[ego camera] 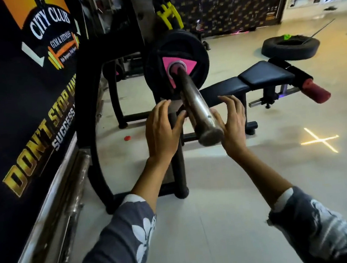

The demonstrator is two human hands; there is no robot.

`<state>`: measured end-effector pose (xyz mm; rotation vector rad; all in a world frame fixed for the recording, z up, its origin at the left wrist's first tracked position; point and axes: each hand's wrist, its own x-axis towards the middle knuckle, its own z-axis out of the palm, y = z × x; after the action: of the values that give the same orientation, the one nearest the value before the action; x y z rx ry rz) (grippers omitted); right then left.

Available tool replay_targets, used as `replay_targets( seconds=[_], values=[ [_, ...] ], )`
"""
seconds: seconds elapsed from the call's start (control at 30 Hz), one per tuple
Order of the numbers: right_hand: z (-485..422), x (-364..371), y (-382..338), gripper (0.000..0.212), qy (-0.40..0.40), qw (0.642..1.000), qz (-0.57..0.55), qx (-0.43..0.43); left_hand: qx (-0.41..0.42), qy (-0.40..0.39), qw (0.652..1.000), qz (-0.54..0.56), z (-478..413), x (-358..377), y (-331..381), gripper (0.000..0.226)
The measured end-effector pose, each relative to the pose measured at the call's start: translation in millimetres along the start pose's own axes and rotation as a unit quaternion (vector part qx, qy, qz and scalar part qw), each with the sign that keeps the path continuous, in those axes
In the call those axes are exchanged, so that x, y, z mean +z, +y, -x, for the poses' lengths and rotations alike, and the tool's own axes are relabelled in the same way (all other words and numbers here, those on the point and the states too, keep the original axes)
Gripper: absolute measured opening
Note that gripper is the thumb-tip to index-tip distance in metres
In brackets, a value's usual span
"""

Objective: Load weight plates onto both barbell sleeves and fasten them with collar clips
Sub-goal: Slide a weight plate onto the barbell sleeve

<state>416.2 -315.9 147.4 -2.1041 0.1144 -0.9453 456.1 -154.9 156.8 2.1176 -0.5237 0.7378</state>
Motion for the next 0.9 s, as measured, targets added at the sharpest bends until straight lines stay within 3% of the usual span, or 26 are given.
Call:
replay_targets(
  seconds=[0.23,0.43,0.77,0.9],
  values=[
    [123.8,-93.8,-56.2,0.038,0.014,1.0,0.015,0.024,0.101,-0.026,0.993,0.048,110.7,-59.4,80.6,0.047],
    [178.3,-169.7,-40.7,0.027,0.014,0.991,0.113,0.077,0.121,-0.119,0.982,0.082,157.8,-34.1,143.9,0.038],
    [244.6,-306.5,85.1,0.029,0.021,0.933,0.237,0.271,0.152,-0.347,0.92,0.104,231.8,133.4,238.8,0.03],
    [244.4,-377.7,156.5,0.03,0.003,0.904,0.259,0.34,0.156,-0.397,0.9,0.093,245.3,225.4,294.5,0.032]
  ],
)
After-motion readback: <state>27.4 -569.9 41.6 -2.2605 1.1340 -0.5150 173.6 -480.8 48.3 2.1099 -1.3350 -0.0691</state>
